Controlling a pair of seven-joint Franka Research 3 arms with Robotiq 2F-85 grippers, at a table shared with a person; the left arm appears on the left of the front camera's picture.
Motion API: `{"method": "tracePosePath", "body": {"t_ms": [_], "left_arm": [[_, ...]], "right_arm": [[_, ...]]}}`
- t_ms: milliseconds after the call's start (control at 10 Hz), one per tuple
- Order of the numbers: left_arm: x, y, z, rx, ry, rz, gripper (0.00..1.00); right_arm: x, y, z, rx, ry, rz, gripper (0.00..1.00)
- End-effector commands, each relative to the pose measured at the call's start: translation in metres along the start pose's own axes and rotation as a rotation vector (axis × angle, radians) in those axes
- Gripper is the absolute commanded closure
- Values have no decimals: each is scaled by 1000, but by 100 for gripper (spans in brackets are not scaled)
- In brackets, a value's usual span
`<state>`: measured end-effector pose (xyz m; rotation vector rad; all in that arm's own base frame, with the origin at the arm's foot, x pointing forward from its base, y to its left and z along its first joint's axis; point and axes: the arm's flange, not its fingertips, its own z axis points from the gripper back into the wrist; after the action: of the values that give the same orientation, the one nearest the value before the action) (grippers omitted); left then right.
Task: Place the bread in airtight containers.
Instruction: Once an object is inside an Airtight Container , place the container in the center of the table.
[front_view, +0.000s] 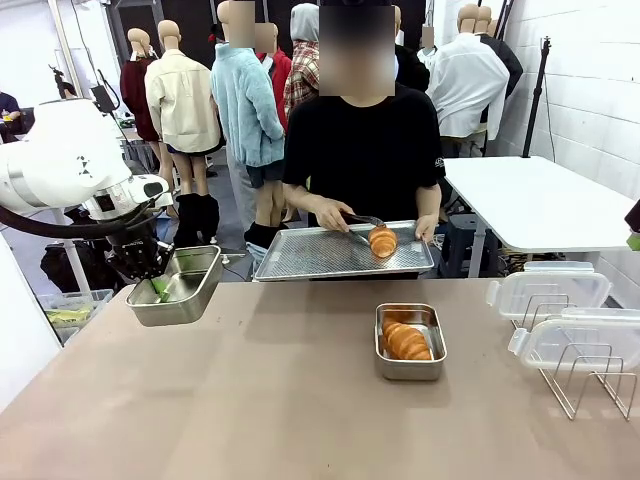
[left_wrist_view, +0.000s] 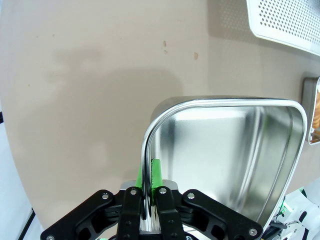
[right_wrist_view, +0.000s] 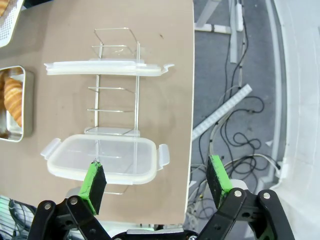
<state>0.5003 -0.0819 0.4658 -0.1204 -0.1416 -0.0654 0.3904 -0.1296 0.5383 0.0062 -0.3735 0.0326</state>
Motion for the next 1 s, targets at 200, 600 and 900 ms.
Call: {"method": "tracePosePath", "body": {"t_ms": [200,600,900], "left_arm": [[0,1,2,4,-15,-13,100],[0,1,2,4,-15,-13,100],[0,1,2,4,-15,-13,100]], "right_arm": [[0,-1,1,-14,1,14,0],[0,-1,1,-14,1,14,0],[0,-1,1,-14,1,14,0]]}}
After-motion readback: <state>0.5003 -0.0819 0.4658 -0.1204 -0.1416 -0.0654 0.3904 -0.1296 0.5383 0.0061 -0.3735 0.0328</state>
